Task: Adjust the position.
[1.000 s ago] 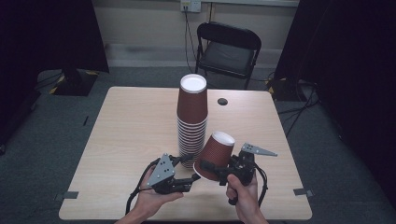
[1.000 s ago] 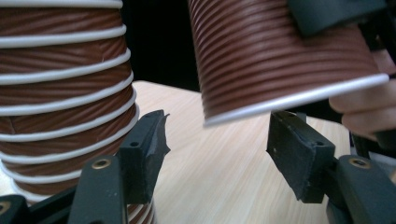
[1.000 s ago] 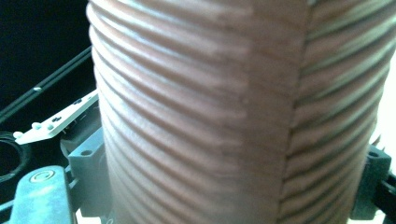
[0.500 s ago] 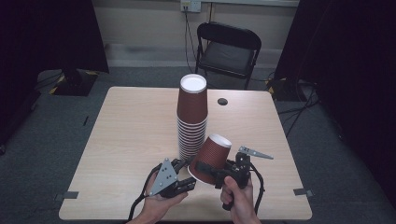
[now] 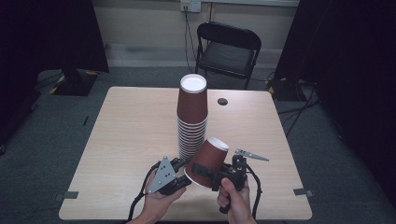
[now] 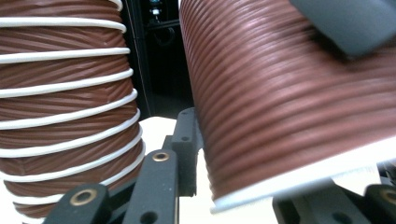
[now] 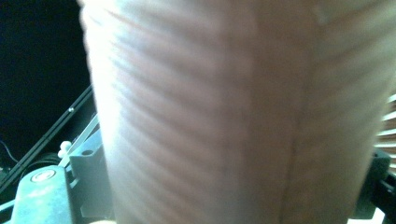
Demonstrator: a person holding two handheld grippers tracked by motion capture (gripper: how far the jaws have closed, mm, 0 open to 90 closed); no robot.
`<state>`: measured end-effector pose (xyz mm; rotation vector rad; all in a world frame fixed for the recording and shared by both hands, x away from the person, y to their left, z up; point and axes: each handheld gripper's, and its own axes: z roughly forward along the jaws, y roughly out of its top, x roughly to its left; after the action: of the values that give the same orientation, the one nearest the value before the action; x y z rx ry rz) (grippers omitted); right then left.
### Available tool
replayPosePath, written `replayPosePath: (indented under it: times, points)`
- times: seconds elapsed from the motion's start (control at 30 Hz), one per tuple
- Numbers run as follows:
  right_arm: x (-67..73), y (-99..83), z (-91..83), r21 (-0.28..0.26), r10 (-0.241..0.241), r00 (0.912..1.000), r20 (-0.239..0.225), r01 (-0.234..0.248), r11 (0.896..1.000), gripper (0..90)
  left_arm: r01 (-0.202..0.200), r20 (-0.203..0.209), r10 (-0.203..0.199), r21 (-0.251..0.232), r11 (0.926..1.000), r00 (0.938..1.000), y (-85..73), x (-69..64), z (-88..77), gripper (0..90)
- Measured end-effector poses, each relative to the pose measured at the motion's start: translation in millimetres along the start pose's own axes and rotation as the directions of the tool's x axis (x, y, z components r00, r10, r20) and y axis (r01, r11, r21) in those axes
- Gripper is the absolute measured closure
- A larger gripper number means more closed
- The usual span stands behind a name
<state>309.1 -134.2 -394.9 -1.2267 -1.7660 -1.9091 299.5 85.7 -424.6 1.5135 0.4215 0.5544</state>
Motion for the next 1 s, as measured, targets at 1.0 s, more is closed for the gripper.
replayPosePath:
  times: [1.0]
  points:
    - [-4.2, -1.7, 6.7, 0.029, -0.01, 0.9987, -0.05, 0.011, 1.0, 10.4, 0.028, 0.009, -0.028, -0.048, 0.9984, 0.9996, -2.1, 4.2, -6.4, 82.8]
